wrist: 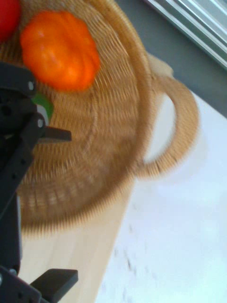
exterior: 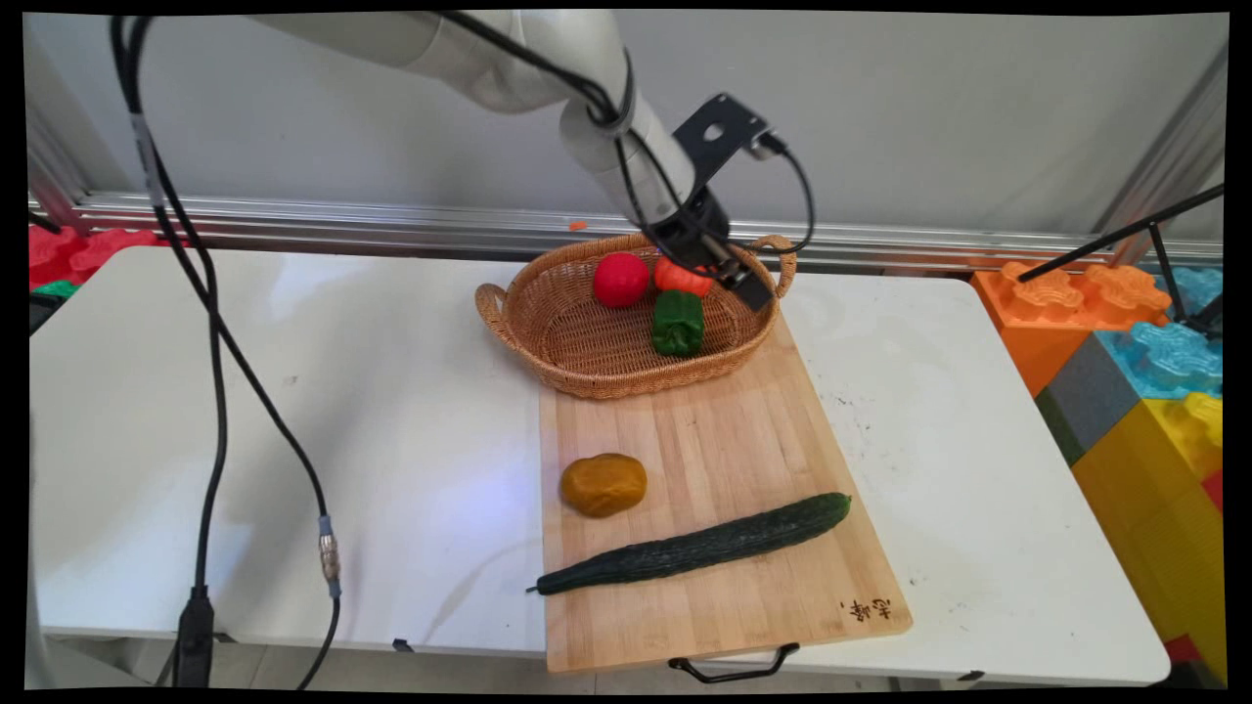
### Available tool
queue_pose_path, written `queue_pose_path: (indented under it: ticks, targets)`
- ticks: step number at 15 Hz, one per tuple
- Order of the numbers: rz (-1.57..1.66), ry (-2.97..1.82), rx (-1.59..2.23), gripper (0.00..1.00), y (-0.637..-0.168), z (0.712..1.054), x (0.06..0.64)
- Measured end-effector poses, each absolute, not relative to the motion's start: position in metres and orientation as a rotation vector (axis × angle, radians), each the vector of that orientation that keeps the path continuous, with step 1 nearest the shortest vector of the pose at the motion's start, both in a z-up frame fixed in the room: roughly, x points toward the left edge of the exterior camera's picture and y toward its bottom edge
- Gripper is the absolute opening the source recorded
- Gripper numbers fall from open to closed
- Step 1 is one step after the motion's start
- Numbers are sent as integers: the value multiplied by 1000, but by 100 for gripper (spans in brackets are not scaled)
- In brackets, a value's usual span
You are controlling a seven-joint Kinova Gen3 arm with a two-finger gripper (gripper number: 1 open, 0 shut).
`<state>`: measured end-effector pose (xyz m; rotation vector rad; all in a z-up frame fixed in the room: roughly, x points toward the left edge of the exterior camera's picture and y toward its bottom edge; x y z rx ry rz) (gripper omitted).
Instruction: Pick up the cucumber from the cutting board
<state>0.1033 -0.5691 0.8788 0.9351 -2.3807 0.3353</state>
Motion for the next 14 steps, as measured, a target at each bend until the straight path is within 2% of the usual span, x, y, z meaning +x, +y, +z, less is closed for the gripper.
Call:
queue_pose_path:
  ticks: [9,14]
  targets:
    - [65,-2466,817,100,-497,932,63]
    - [-107,-2531,801,100,-457,932,65]
